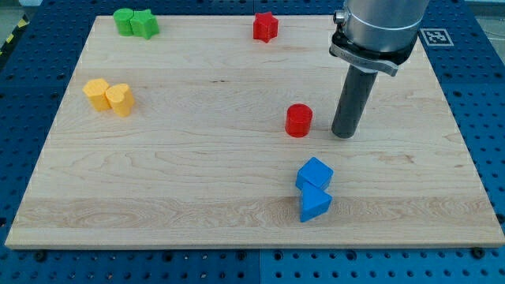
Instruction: Move the red circle towards the bottom right of the red star
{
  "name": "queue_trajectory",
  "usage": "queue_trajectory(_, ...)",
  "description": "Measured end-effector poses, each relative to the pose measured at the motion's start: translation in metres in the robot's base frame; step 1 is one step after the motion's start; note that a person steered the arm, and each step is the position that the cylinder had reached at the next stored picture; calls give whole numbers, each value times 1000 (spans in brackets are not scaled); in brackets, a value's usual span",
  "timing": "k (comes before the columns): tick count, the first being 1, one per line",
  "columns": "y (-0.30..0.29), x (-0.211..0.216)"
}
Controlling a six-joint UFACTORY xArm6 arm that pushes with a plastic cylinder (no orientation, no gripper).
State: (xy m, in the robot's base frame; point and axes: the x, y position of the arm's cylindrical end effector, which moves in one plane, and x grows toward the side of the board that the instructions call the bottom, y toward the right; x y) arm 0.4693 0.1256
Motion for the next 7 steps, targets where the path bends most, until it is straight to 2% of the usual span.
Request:
queue_trajectory(2, -17, 21)
queue_trajectory(3, -39, 11)
queue_trajectory(7, -66, 11)
